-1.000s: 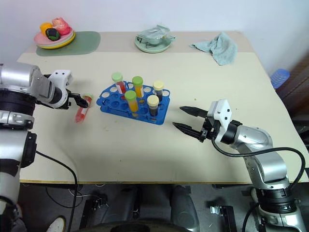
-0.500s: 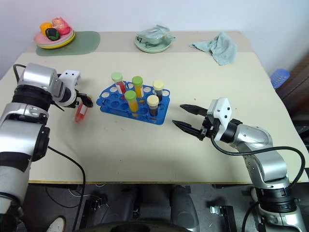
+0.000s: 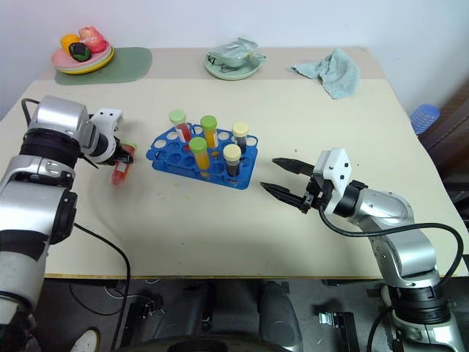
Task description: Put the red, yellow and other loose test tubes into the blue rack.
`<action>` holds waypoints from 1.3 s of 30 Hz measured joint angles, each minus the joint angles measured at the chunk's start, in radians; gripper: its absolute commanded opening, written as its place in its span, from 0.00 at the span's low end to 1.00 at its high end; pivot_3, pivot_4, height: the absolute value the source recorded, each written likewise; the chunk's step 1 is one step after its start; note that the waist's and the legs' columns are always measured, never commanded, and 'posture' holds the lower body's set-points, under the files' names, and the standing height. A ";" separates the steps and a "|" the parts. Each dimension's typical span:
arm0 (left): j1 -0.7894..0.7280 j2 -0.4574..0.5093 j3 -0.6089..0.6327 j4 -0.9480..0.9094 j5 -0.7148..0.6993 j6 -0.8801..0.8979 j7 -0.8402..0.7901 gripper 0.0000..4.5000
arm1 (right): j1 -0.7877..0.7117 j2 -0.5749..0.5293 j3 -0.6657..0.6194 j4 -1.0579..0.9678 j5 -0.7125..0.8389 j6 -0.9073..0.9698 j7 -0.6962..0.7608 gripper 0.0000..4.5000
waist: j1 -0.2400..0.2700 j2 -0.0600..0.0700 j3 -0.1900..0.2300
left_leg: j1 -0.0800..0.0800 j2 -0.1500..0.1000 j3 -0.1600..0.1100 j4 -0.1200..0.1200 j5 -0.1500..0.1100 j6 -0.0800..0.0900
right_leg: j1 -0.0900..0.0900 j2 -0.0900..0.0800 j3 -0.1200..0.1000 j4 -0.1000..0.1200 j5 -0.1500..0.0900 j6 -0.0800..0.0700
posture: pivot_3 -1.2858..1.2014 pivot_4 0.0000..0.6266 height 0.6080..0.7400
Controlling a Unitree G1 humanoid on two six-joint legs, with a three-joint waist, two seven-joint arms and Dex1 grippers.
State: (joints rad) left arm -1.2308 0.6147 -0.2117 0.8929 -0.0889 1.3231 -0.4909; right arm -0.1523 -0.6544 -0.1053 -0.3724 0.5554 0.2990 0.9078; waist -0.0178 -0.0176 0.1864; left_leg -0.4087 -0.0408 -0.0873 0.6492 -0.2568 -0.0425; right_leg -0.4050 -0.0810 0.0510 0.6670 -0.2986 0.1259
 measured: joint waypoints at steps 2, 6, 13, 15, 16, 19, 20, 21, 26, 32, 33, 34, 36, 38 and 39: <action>0.000 0.000 0.011 -0.009 0.000 0.010 0.005 0.17 | -0.002 0.000 0.000 0.002 0.000 0.000 0.002 0.62 | 0.000 0.000 0.000 | 0.000 0.000 0.000 0.000 0.000 0.000 | 0.000 0.000 0.000 0.000 0.000 0.000 | 0.52 0.24 1.00; 0.006 0.000 0.033 -0.034 0.000 0.027 0.013 0.17 | -0.010 0.000 0.000 0.005 -0.001 -0.001 0.007 0.62 | 0.000 0.000 0.000 | 0.000 0.000 0.000 0.000 0.000 0.000 | 0.000 0.000 0.000 0.000 0.000 0.000 | 0.52 0.24 1.00; 0.088 0.004 0.108 -0.186 -0.008 0.037 0.045 0.17 | -0.028 0.001 0.002 0.024 -0.003 -0.002 0.022 0.62 | 0.000 0.000 0.000 | 0.000 0.001 0.000 0.000 0.000 0.000 | 0.000 0.000 0.000 0.000 0.000 0.000 | 0.52 0.24 1.00; 0.123 0.006 0.152 -0.287 -0.015 0.015 0.057 0.17 | -0.029 0.001 0.002 0.026 -0.004 -0.003 0.024 0.62 | 0.001 0.000 0.000 | 0.000 0.001 0.000 0.000 0.000 0.000 | -0.001 -0.001 0.000 0.000 0.000 0.000 | 0.52 0.24 1.00; 0.167 0.000 0.216 -0.400 -0.033 -0.039 0.069 0.17 | -0.029 0.001 0.002 0.026 -0.004 -0.004 0.026 0.62 | 0.002 0.000 0.000 | -0.001 0.002 -0.001 0.000 0.000 -0.001 | -0.001 -0.001 0.000 0.000 0.000 0.000 | 0.52 0.24 1.00; 0.278 -0.092 0.365 -0.724 -0.078 -0.270 0.123 0.17 | -0.030 0.001 0.002 0.031 -0.005 -0.009 0.033 0.62 | 0.009 0.000 0.000 | -0.002 0.003 -0.002 0.001 0.004 -0.007 | -0.002 -0.003 0.001 0.000 0.001 0.000 | 0.52 0.24 1.00; 0.298 -0.125 0.393 -0.809 -0.103 -0.327 0.127 0.17 | -0.032 0.001 0.002 0.034 -0.005 -0.010 0.035 0.62 | 0.012 -0.001 0.000 | -0.002 0.003 -0.002 0.001 0.004 -0.007 | -0.001 -0.003 0.001 0.000 0.001 0.000 | 0.52 0.24 1.00; 0.318 -0.165 0.435 -0.911 -0.151 -0.352 0.120 0.17 | -0.039 0.001 0.002 0.036 -0.005 -0.010 0.039 0.62 | 0.011 0.000 0.000 | -0.002 0.003 -0.001 0.001 0.004 -0.007 | -0.001 -0.003 0.001 -0.001 0.001 0.001 | 0.52 0.24 1.00; 0.492 -0.262 0.439 -1.169 -0.246 -0.490 0.096 0.17 | -0.055 -0.004 -0.001 0.058 -0.004 -0.010 0.051 0.62 | -0.002 0.003 -0.002 | 0.001 0.002 0.002 -0.001 0.004 -0.007 | -0.001 -0.002 0.003 0.000 0.001 0.001 | 0.52 0.24 1.00; 0.763 -0.310 0.298 -1.180 -0.137 -0.818 0.090 0.17 | -0.054 -0.022 -0.012 0.064 -0.001 -0.002 0.060 0.62 | 0.005 0.002 -0.002 | 0.000 0.002 0.001 0.001 0.000 -0.001 | -0.001 -0.001 0.003 0.000 0.001 0.000 | 0.52 0.24 1.00; 0.784 -0.311 0.291 -1.179 -0.121 -0.867 0.090 0.17 | -0.052 -0.027 -0.017 0.064 0.000 0.000 0.061 0.62 | 0.006 0.002 -0.002 | 0.000 0.002 0.001 0.001 0.000 0.000 | -0.001 -0.001 0.003 -0.001 0.001 0.000 | 0.52 0.24 1.00; 0.810 -0.311 0.280 -1.177 -0.100 -0.940 0.091 0.17 | -0.050 -0.034 -0.024 0.064 0.001 0.002 0.061 0.62 | 0.008 0.002 -0.002 | 0.000 0.002 0.001 0.001 0.000 0.000 | 0.000 -0.001 0.003 -0.001 0.001 0.000 | 0.52 0.24 1.00; 0.868 -0.335 0.273 -1.162 -0.070 -1.065 0.108 0.17 | -0.043 -0.048 -0.037 0.063 0.007 0.011 0.062 0.62 | 0.009 0.002 -0.002 | 0.000 0.002 0.001 0.001 0.000 0.000 | 0.000 -0.002 0.003 -0.002 0.001 0.000 | 0.52 0.24 1.00; 0.903 -0.344 0.261 -1.135 -0.047 -1.131 0.121 0.17 | -0.041 -0.053 -0.042 0.062 0.010 0.020 0.062 0.62 | 0.009 0.002 -0.002 | 0.000 0.002 0.001 0.001 0.000 0.000 | 0.000 -0.001 0.002 -0.002 0.001 0.000 | 0.52 0.24 1.00; 0.916 -0.345 0.260 -1.124 -0.035 -1.164 0.126 0.17 | -0.040 -0.055 -0.043 0.059 0.011 0.022 0.062 0.62 | 0.009 0.002 -0.002 | 0.001 0.002 0.001 0.001 0.000 0.000 | 0.000 -0.001 0.002 -0.001 0.001 0.000 | 0.52 0.24 1.00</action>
State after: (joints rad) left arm -0.3143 0.2693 0.0479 -0.2307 -0.1243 0.1594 -0.3653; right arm -0.1924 -0.7090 -0.1487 -0.3129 0.5669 0.3212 0.9703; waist -0.0093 -0.0158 0.1846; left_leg -0.4082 -0.0393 -0.0860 0.6500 -0.2569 -0.0423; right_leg -0.4046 -0.0823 0.0533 0.6655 -0.2971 0.1264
